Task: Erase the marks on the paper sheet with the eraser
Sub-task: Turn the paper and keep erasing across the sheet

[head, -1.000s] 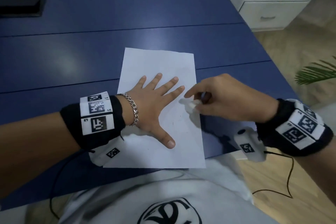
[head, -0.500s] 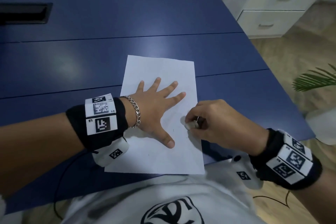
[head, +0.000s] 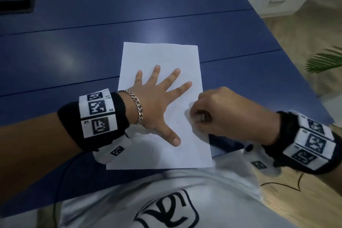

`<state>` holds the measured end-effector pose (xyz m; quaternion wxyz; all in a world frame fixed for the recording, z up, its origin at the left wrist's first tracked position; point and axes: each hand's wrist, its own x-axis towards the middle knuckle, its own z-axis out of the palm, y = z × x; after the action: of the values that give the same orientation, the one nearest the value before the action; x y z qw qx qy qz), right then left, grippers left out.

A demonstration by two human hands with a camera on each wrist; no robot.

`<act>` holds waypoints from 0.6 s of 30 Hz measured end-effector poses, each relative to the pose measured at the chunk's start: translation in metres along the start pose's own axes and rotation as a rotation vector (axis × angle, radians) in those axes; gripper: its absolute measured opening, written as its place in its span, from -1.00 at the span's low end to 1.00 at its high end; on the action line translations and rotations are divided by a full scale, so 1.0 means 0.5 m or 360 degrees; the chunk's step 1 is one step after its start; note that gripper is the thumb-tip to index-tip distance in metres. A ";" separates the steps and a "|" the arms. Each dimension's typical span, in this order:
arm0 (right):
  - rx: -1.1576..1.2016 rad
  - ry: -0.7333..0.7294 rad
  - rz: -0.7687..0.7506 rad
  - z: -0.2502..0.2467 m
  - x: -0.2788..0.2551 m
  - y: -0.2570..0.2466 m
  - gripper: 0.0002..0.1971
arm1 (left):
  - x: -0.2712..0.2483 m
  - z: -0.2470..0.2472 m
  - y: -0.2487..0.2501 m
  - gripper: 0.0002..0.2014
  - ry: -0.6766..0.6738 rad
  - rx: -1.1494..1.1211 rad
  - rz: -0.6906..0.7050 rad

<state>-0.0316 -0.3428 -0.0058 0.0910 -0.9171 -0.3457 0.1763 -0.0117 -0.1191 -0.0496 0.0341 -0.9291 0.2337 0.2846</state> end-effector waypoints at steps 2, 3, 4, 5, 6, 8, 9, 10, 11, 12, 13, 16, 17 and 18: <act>-0.0064 0.0146 0.0094 -0.019 0.018 0.028 -0.91 | 0.000 0.001 -0.002 0.57 0.0002 -0.0002 0.0006; -0.0070 0.0189 0.0130 -0.023 0.022 0.034 -0.91 | 0.000 0.002 -0.002 0.57 0.0001 -0.0003 0.0006; -0.0064 0.0199 0.0142 -0.019 0.021 0.032 -0.92 | 0.000 0.002 -0.001 0.57 0.0000 -0.0002 0.0005; -0.0055 0.0173 0.0116 -0.011 0.017 0.019 -0.91 | 0.001 0.002 -0.002 0.57 -0.0003 -0.0001 0.0003; -0.0035 0.0116 0.0057 0.001 0.008 0.001 -0.90 | 0.000 0.001 0.000 0.57 -0.0006 0.0000 -0.0001; 0.0000 -0.0026 -0.0022 0.014 -0.010 -0.026 -0.82 | -0.001 0.000 0.003 0.57 -0.0015 0.0007 -0.0006; -0.0015 -0.0053 -0.0007 0.009 -0.008 -0.022 -0.80 | -0.001 -0.001 0.003 0.57 -0.0017 0.0014 -0.0006; -0.0038 -0.0018 0.0033 -0.001 0.001 -0.007 -0.82 | -0.001 -0.002 0.002 0.57 -0.0018 0.0019 -0.0005; -0.0053 0.0061 0.0085 -0.012 0.013 0.011 -0.85 | 0.000 -0.002 0.000 0.57 -0.0019 0.0021 -0.0003; -0.0038 0.0137 0.0131 -0.022 0.021 0.025 -0.88 | 0.001 -0.002 -0.001 0.57 -0.0021 0.0022 -0.0003; -0.0017 0.0183 0.0165 -0.026 0.026 0.032 -0.89 | 0.002 -0.002 -0.001 0.57 -0.0024 0.0025 -0.0003; -0.0029 0.0127 0.0096 -0.004 0.015 -0.002 -0.86 | 0.003 -0.004 0.002 0.57 -0.0041 0.0038 -0.0014; -0.0013 0.0064 0.0043 0.007 0.005 -0.021 -0.85 | 0.003 -0.004 0.003 0.57 -0.0049 0.0038 -0.0020; 0.0002 0.0013 0.0007 0.013 -0.001 -0.028 -0.85 | 0.002 -0.005 0.004 0.57 -0.0048 0.0037 -0.0023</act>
<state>-0.0429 -0.3324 -0.0075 0.0927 -0.9185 -0.3432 0.1730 -0.0106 -0.1218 -0.0482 0.0505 -0.9259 0.2298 0.2955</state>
